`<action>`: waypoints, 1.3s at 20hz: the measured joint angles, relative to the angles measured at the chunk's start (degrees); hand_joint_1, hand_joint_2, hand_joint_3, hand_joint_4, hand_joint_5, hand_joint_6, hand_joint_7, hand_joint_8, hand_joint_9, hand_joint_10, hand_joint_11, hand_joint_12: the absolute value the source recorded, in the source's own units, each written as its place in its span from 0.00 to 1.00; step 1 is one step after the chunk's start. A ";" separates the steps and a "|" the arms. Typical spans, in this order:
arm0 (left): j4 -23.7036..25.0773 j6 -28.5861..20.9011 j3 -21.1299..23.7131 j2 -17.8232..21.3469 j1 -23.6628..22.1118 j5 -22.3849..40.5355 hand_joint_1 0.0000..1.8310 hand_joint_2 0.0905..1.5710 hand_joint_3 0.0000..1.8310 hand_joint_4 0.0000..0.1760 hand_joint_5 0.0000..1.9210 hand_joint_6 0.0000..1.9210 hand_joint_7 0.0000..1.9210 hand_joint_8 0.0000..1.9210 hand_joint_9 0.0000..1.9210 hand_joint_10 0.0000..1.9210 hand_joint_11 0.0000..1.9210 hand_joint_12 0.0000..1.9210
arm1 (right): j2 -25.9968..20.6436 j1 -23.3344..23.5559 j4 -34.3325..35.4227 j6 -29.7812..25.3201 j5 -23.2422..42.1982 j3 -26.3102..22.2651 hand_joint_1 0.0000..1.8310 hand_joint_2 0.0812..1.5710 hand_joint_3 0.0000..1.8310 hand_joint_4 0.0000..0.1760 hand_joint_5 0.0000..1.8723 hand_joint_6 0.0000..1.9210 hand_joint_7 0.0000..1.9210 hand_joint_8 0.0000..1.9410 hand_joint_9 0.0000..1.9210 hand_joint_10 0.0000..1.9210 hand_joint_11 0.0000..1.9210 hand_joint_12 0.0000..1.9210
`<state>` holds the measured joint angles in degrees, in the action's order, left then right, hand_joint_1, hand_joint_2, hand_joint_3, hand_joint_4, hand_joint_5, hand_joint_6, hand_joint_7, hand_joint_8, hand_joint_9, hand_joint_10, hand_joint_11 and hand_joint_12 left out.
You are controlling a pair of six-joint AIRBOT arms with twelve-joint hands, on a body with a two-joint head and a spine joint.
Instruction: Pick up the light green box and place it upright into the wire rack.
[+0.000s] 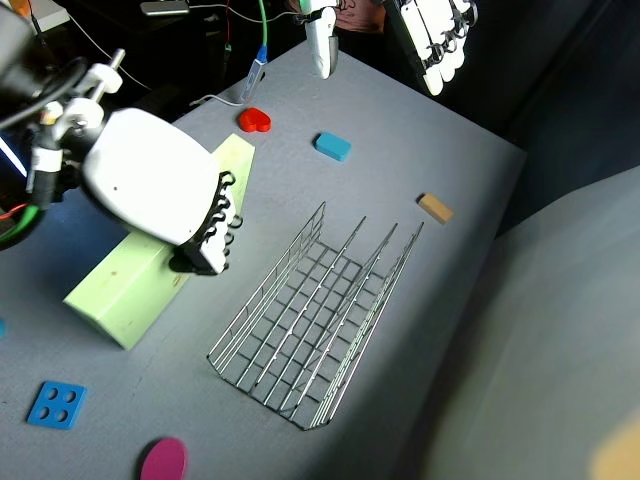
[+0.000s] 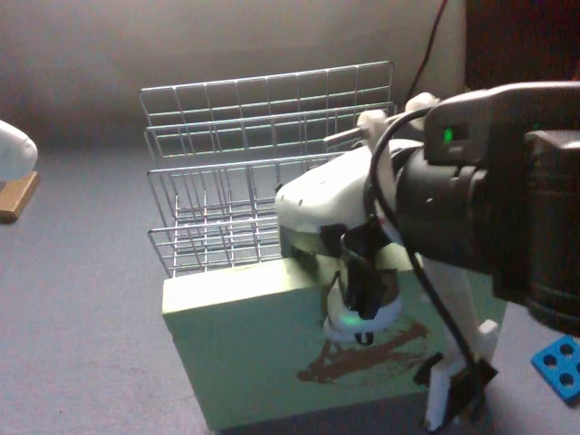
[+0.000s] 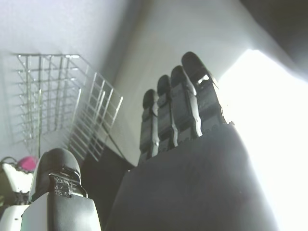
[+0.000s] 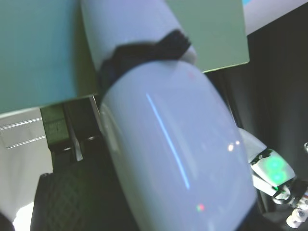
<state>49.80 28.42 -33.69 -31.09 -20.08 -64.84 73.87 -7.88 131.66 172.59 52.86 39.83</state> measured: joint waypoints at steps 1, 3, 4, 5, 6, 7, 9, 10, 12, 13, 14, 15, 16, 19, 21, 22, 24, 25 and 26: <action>-0.13 0.15 0.00 0.00 -0.31 0.02 0.09 0.67 0.00 0.00 0.09 0.00 0.10 0.00 0.09 0.00 0.00 0.37 | -0.92 1.03 0.22 0.04 0.35 -0.96 0.67 0.71 0.00 0.00 0.47 0.53 0.53 0.57 0.41 0.62 0.34 0.84; -0.04 0.26 -0.02 0.00 -0.48 0.07 0.09 0.67 0.00 0.00 0.09 0.00 0.10 0.00 0.09 0.00 0.00 0.37 | -2.80 3.82 0.79 -0.02 0.72 -2.80 0.67 0.71 0.00 0.00 0.47 0.52 0.53 0.58 0.40 0.62 0.34 0.83; -0.04 0.39 0.00 0.00 -0.46 0.09 0.09 0.67 0.00 0.00 0.09 0.00 0.10 0.00 0.09 0.00 0.00 0.37 | -3.61 5.18 0.81 -0.04 0.72 -3.56 0.67 0.71 0.00 0.00 0.47 0.53 0.53 0.58 0.40 0.62 0.34 0.83; -0.02 0.48 -0.02 0.00 -0.48 0.09 0.09 0.67 0.00 0.00 0.09 0.00 0.10 0.00 0.09 0.00 0.00 0.37 | -4.66 7.08 0.79 -0.02 0.72 -4.42 0.67 0.71 0.00 0.00 0.47 0.53 0.53 0.58 0.40 0.62 0.33 0.83; -0.04 0.48 0.00 0.00 -0.48 0.09 0.09 0.67 0.00 0.00 0.09 0.00 0.10 0.00 0.09 0.00 0.00 0.37 | -5.27 8.57 0.83 0.00 0.81 -4.81 0.67 0.71 0.00 0.00 0.46 0.53 0.53 0.58 0.40 0.63 0.34 0.82; -0.07 0.63 0.00 0.00 -0.61 -0.02 0.09 0.67 0.00 0.00 0.09 0.00 0.10 0.00 0.09 0.00 0.00 0.37 | -5.79 10.32 0.90 0.00 1.05 -4.85 0.67 0.71 0.00 0.00 0.46 0.53 0.53 0.58 0.40 0.63 0.34 0.82; -0.04 1.29 0.00 0.00 -0.68 0.00 0.09 0.67 0.00 0.00 0.09 0.00 0.10 0.00 0.09 0.00 0.00 0.37 | -6.12 12.44 -0.24 -0.02 1.73 -4.72 0.67 0.71 0.00 0.00 0.46 0.53 0.53 0.58 0.40 0.63 0.34 0.83; -0.24 1.53 -0.13 0.02 -1.05 -0.09 0.09 0.67 0.00 0.00 0.09 0.00 0.10 0.00 0.09 0.00 0.00 0.37 | -6.16 13.44 -2.21 0.04 2.05 -4.72 0.67 0.71 0.00 0.00 0.46 0.53 0.52 0.59 0.40 0.63 0.35 0.83; 0.11 1.73 -0.11 0.31 -1.49 -0.04 0.09 0.66 0.00 0.00 0.09 0.00 0.10 0.00 0.09 0.00 0.00 0.37 | -6.16 14.91 -5.51 0.04 2.08 -4.72 0.67 0.71 0.00 0.00 0.46 0.53 0.52 0.59 0.40 0.63 0.33 0.83; 0.11 1.77 -0.11 0.52 -1.70 -0.02 0.09 0.66 0.00 0.00 0.09 0.00 0.10 0.00 0.09 0.00 0.00 0.37 | -6.14 15.21 -6.36 0.02 2.08 -4.72 0.67 0.71 0.00 0.00 0.46 0.53 0.52 0.59 0.40 0.63 0.33 0.83; 0.09 1.79 -0.11 0.66 -1.84 -0.11 0.09 0.66 0.00 0.00 0.09 0.00 0.10 0.00 0.09 0.00 0.00 0.37 | -6.16 15.23 -7.50 -0.02 1.99 -4.72 0.67 0.71 0.00 0.00 0.46 0.53 0.52 0.59 0.40 0.63 0.33 0.83; 0.22 1.79 -0.11 0.66 -1.84 -0.20 0.09 0.66 0.00 0.00 0.09 0.00 0.10 0.00 0.09 0.00 0.00 0.37 | -6.10 15.23 -7.96 0.00 2.08 -4.70 0.67 0.71 0.00 0.00 0.46 0.53 0.52 0.59 0.40 0.63 0.33 0.83; 0.15 1.79 -0.11 0.66 -1.84 -0.20 0.10 0.66 0.00 0.00 0.09 0.00 0.10 0.00 0.09 0.00 0.00 0.37 | -5.88 15.23 -8.39 -0.02 1.86 -4.44 0.67 0.71 0.00 0.00 0.46 0.53 0.52 0.59 0.40 0.63 0.33 0.83; -0.48 1.79 -0.11 0.66 -1.84 -0.09 0.10 0.66 0.00 0.00 0.09 0.00 0.10 0.00 0.09 0.00 0.00 0.37 | -4.48 15.23 -9.79 0.00 0.22 -1.70 0.67 0.71 0.00 0.00 0.46 0.53 0.52 0.60 0.40 0.63 0.35 0.84; -0.50 1.81 -0.11 0.66 -1.84 -0.15 0.10 0.66 0.00 0.00 0.09 0.00 0.10 0.00 0.09 0.00 0.00 0.37 | -3.15 15.15 -10.01 0.00 -0.02 0.66 0.67 0.72 0.00 0.00 0.46 0.53 0.51 0.62 0.40 0.64 0.35 0.85; -0.50 1.84 -0.11 0.66 -1.84 -0.15 0.10 0.66 0.00 0.00 0.09 0.00 0.10 0.00 0.09 0.00 0.00 0.37 | -2.29 14.73 -10.69 -0.02 -0.20 1.70 0.67 0.72 0.00 0.00 0.46 0.53 0.51 0.61 0.41 0.65 0.35 0.84; -0.52 1.88 0.00 0.66 -1.84 -0.11 0.10 0.66 0.00 0.00 0.09 0.00 0.10 0.00 0.09 0.00 0.00 0.37 | -1.38 13.99 -11.85 -0.04 -0.66 2.73 0.67 0.72 0.00 0.00 0.45 0.54 0.52 0.60 0.40 0.63 0.34 0.82; -0.52 1.92 0.00 0.66 -1.84 -0.15 0.10 0.66 0.00 0.00 0.09 0.00 0.10 0.00 0.09 0.00 0.00 0.37 | -0.92 13.53 -12.55 0.00 -0.94 3.10 0.67 0.72 0.00 0.00 0.45 0.54 0.52 0.60 0.40 0.63 0.34 0.82; -0.52 1.95 0.02 0.66 -1.84 -0.11 0.10 0.66 0.00 0.00 0.09 0.00 0.10 0.00 0.09 0.00 0.00 0.37 | -0.39 13.05 -12.96 -0.02 -1.25 3.61 0.67 0.72 0.00 0.00 0.45 0.54 0.52 0.60 0.40 0.63 0.34 0.82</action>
<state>49.28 30.37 -33.67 -30.44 -21.91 -64.95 73.47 5.17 118.69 172.57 51.62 43.44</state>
